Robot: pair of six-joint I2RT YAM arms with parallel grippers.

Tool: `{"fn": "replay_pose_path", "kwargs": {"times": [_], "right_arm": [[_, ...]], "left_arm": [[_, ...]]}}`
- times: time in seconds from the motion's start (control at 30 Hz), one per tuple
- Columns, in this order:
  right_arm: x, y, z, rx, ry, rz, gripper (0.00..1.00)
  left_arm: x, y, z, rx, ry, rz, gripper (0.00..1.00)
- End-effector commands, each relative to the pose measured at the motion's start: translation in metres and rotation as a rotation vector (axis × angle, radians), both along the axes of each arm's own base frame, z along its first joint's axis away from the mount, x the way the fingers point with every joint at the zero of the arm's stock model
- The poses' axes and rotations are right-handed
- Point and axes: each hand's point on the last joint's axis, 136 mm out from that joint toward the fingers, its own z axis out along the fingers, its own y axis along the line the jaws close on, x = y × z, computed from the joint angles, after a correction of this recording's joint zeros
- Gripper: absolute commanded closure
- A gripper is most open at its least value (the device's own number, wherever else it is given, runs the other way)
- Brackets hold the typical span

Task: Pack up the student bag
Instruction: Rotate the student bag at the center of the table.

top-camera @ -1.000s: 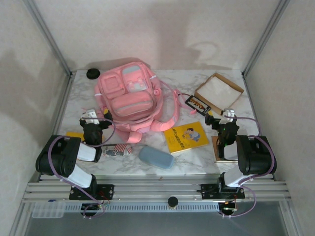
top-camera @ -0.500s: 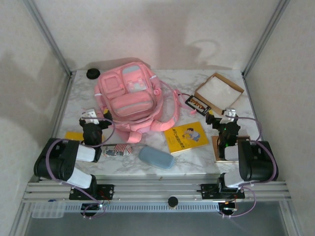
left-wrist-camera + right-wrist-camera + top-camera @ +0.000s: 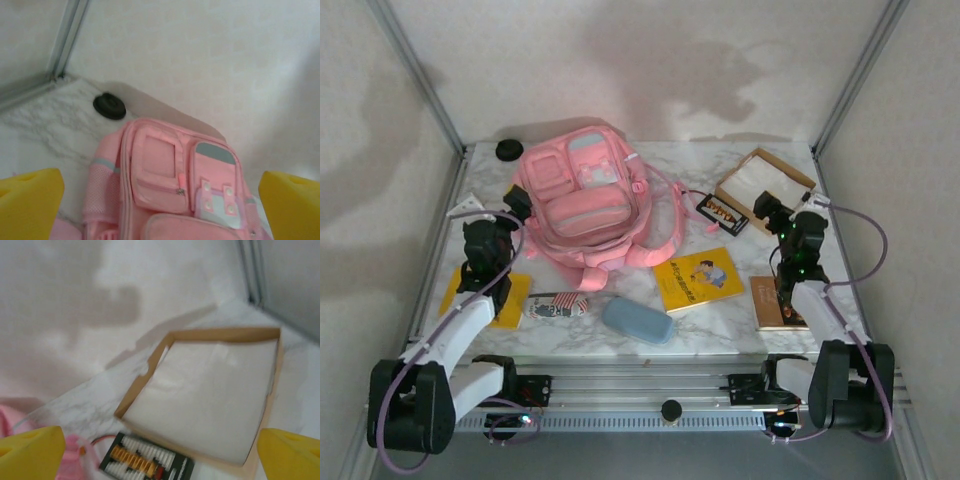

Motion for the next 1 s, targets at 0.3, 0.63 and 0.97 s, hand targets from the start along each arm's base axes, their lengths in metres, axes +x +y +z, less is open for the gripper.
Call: {"fn": "replay_pose_path", "kwargs": {"times": [0.3, 0.63, 0.97], "right_arm": [[0.014, 0.150, -0.036, 0.211, 0.400, 0.354, 0.01], [0.044, 0.281, -0.062, 0.162, 0.488, 0.554, 0.06], [0.096, 0.305, -0.108, 0.077, 0.550, 0.484, 0.21]], "left_arm": [[0.009, -0.076, -0.052, -0.496, 0.368, -0.264, 0.01], [-0.020, -0.119, -0.129, -0.525, 0.634, -0.232, 0.01], [-0.039, -0.122, -0.175, -0.541, 0.746, -0.183, 0.01]]}}
